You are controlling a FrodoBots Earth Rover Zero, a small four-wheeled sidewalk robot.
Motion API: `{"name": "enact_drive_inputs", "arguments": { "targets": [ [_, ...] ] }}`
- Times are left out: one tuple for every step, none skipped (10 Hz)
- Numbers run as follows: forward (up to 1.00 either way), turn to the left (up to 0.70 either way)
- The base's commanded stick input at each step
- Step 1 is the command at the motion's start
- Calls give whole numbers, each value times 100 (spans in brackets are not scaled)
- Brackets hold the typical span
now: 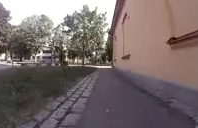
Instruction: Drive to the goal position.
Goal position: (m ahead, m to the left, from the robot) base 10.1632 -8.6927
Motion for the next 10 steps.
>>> {"name": "enact_drive_inputs", "arguments": {
  "targets": [
    [44, -27],
    [44, -27],
    [44, -27],
    [44, -27],
    [44, -27],
    [44, -21],
    [44, -9],
    [44, 5],
    [44, 5],
    [44, 5]
  ]
}}
